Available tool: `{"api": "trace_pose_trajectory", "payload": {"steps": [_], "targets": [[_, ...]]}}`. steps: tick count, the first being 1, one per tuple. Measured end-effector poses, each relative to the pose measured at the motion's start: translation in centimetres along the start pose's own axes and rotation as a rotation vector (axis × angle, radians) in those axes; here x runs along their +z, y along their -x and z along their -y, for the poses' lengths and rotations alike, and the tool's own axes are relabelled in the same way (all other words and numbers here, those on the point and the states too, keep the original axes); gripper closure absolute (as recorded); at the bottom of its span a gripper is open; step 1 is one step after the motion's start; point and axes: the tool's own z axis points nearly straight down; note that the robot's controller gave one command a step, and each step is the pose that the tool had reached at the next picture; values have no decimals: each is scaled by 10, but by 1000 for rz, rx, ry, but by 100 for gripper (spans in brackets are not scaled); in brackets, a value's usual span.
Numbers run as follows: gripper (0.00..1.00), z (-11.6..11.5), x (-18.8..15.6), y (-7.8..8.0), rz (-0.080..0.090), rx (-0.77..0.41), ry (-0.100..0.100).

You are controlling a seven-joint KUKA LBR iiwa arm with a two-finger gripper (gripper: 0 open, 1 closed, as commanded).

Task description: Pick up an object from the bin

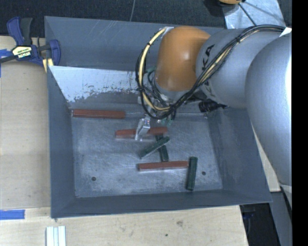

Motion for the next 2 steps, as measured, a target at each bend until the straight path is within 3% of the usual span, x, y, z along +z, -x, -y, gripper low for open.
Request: {"api": "trace_pose_trajectory", "payload": {"steps": [1, 2], "targets": [[0, -3, 47, -8, -5, 36, 0], [100, -2, 38, -6, 0, 37, 0]]}}
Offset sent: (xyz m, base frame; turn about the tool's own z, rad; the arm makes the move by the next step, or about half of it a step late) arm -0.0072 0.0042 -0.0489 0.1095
